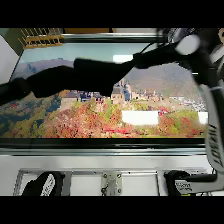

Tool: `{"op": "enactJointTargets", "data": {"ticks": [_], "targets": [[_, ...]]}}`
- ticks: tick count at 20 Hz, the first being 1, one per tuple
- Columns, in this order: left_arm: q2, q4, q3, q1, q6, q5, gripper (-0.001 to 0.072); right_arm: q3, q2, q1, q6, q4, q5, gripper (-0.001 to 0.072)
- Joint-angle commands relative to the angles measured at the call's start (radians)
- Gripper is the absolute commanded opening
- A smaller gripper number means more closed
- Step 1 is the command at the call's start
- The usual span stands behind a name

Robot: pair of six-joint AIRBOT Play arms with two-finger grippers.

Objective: Fold the clothes and pants, and hang the long-sleeved shirts on hangers.

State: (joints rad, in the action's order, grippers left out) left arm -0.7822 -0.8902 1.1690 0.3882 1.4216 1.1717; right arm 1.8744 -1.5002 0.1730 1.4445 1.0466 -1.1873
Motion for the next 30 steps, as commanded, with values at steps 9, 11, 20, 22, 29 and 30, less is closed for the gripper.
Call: {"op": "enactJointTargets", "data": {"ticks": [9,11,20,22,29,30], "targets": [[0.127,-0.040,0.055,-0.317,0.096,0.006,0.0011,-0.220,0.536,-0.059,0.187,0.234,-0.209,0.0009],[0.057,-0.100,-0.018,-0.422,0.098,-0.011,0.0012,-0.365,0.566,-0.059,0.187,0.272,-0.204,0.0010],[-0.106,-0.269,-0.037,-0.293,0.138,-0.036,0.0012,-0.877,0.447,0.035,0.057,0.006,-0.011,0.0524],[-0.097,-0.269,-0.037,-0.193,0.138,-0.018,0.0012,-0.880,0.328,0.162,0.031,0.002,0.066,0.0524],[-0.056,-0.270,-0.037,-0.046,0.138,-0.015,0.0012,-0.657,-0.124,0.552,0.021,0.003,0.176,0.0528],[-0.058,-0.269,-0.037,-0.046,0.138,-0.014,0.0012,-0.612,-0.166,0.582,0.021,0.003,0.168,0.0528]]}}
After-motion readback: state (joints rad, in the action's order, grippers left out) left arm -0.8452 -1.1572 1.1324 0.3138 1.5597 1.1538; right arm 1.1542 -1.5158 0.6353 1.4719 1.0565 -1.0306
